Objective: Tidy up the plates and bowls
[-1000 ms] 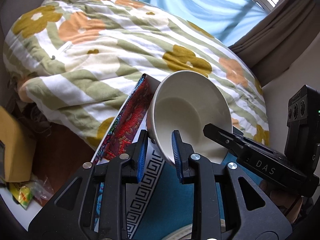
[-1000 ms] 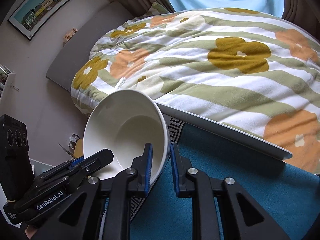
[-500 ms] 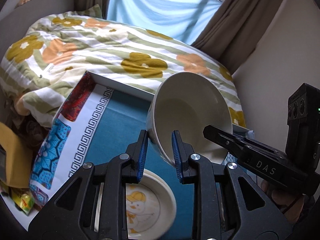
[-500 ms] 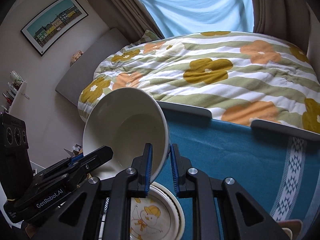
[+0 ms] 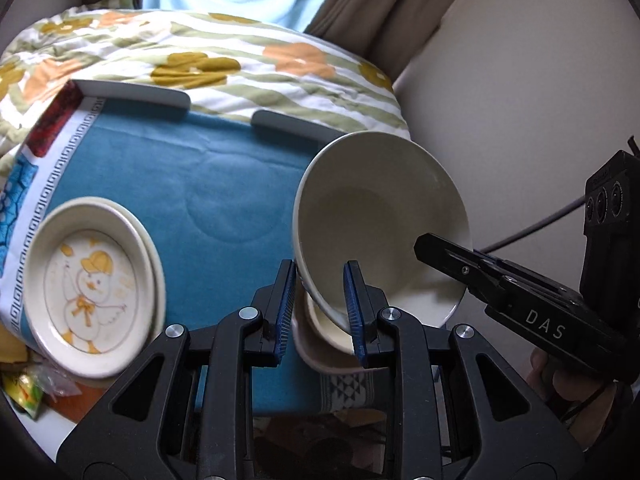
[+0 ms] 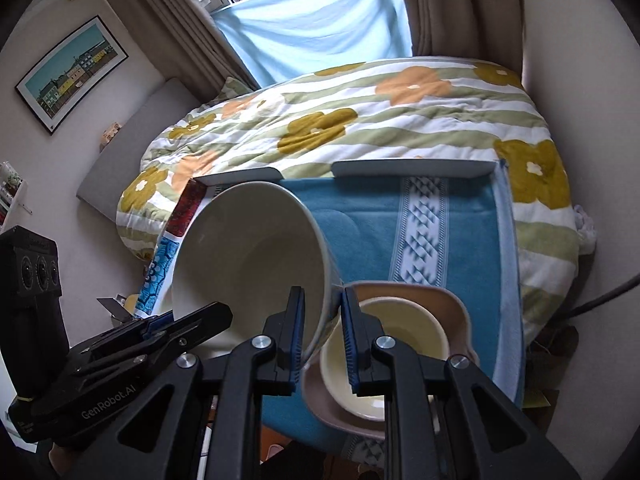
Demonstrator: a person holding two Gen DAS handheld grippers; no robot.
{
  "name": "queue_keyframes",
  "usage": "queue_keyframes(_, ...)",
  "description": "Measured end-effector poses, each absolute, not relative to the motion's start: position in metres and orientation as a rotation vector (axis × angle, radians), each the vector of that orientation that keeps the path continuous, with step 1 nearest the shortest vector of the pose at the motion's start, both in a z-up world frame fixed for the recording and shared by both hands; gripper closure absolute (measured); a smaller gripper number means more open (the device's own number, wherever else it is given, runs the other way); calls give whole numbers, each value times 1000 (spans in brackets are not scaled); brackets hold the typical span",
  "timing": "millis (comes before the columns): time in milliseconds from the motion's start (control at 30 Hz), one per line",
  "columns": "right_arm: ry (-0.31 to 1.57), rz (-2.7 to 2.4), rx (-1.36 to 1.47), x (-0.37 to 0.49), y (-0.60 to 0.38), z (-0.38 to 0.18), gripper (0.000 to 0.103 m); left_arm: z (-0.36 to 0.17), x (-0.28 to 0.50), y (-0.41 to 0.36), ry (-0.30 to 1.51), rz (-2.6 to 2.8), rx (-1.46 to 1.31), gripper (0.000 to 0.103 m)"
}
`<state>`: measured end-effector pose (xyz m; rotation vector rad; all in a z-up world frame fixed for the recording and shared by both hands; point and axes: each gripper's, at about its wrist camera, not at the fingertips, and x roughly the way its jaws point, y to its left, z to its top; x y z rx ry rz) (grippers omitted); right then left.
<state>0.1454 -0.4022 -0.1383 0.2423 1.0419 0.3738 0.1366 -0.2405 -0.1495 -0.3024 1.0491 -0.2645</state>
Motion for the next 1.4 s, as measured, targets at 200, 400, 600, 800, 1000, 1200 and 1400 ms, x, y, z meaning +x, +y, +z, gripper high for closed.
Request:
queue_keyframes(200, 1110, 321, 278, 134, -431, -173, 86, -178, 134, -278, 1125, -285, -232, 81)
queue_keyframes(400, 1163, 284, 289, 136, -435, -201, 86, -197, 143, -294, 1163, -268, -112, 81)
queue_keyframes(600, 1193, 272, 256, 139, -432, -211, 86, -212, 152, -301, 1208, -254, -30, 81)
queue_keyframes(800, 1223, 254, 216, 141, -430, -218, 87, -219, 155, -313, 1237, -240, 52, 81)
queue_keyframes(1000, 1231, 254, 213, 142, -432, -221, 86, -222, 158, -320, 1247, -224, 127, 81)
queue_keyframes(1200, 1240, 249, 207, 141, -432, -219, 86, -222, 158, -326, 1241, -215, 181, 81)
queue_keyframes(1400, 1235, 250, 175, 141, -429, -218, 86, -224, 157, -325, 1239, -205, 195, 81)
